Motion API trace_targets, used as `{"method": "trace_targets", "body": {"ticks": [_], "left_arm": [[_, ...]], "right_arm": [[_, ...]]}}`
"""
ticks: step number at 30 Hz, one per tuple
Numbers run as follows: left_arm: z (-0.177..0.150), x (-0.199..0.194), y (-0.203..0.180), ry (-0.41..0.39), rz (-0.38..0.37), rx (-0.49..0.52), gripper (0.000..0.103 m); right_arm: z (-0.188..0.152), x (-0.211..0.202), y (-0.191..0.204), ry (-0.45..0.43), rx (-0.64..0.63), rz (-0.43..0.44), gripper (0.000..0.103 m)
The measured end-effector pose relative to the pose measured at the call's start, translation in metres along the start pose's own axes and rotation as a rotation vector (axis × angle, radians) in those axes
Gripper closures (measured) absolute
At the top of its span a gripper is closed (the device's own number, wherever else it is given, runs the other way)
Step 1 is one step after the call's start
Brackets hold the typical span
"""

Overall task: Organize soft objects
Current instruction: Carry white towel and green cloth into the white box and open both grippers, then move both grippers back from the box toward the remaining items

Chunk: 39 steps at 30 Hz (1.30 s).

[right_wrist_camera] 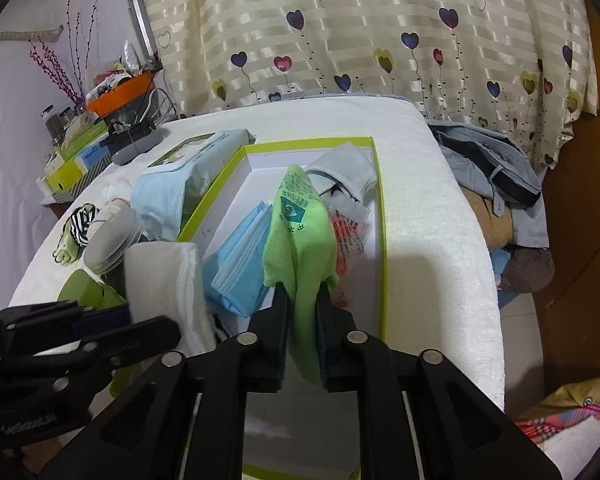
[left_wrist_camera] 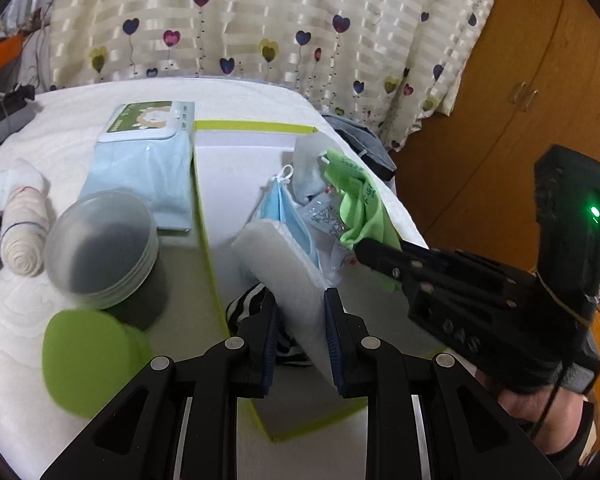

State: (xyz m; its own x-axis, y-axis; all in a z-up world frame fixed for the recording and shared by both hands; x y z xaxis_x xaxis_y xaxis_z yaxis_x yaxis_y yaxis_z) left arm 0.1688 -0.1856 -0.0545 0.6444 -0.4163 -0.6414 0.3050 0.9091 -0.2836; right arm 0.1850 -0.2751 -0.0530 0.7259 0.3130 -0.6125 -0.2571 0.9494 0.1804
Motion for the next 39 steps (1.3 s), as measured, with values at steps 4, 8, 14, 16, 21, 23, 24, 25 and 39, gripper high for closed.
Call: {"method": "trace_targets", "body": {"ticks": [4, 8, 14, 16, 21, 23, 24, 25, 39], "left_arm": [[0.006, 0.011, -0.002, 0.002, 0.005, 0.003, 0.082], [0.01, 0.019, -0.002, -0.013, 0.034, 0.013, 0.082], [0.012, 0.01, -0.006, -0.033, 0.026, 0.015, 0.081], [0.012, 0.004, -0.007, -0.041, 0.025, 0.017, 0.08], [0.013, -0.014, -0.011, -0.069, 0.025, 0.03, 0.076], [0.013, -0.019, -0.012, -0.075, 0.021, 0.031, 0.074], [0.013, -0.023, -0.011, -0.08, 0.021, 0.031, 0.074], [0.012, -0.026, -0.012, -0.083, 0.02, 0.03, 0.074], [0.001, -0.083, -0.003, -0.154, 0.028, 0.024, 0.074]], "right_arm": [[-0.004, -0.004, -0.002, 0.006, -0.015, -0.007, 0.08], [-0.004, -0.011, -0.006, -0.012, -0.016, -0.016, 0.058], [0.001, -0.025, -0.007, -0.045, -0.022, -0.027, 0.058], [0.002, -0.03, -0.007, -0.055, -0.016, -0.03, 0.058], [0.001, -0.046, -0.001, -0.078, -0.016, -0.033, 0.058], [0.001, -0.052, 0.002, -0.085, -0.019, -0.035, 0.058], [0.0, -0.055, 0.004, -0.088, -0.02, -0.036, 0.058], [0.0, -0.059, 0.005, -0.092, -0.022, -0.038, 0.058], [-0.002, -0.094, 0.04, -0.14, -0.058, -0.029, 0.058]]}}
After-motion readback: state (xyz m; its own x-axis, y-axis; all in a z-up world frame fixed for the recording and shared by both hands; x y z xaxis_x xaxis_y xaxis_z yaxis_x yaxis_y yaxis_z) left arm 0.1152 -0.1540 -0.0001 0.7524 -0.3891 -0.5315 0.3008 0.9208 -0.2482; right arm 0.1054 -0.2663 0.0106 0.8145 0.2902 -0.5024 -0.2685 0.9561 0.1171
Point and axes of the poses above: each gripper's, at about its wrist camera, not at the fingertips, and x roughly the way its jaws point, y to its left, z to its top, the point moved 8 cm from there along x, roughly the way its jaws point, and after that the axes turned 6 degrees about -y, right-handed, at the moved point
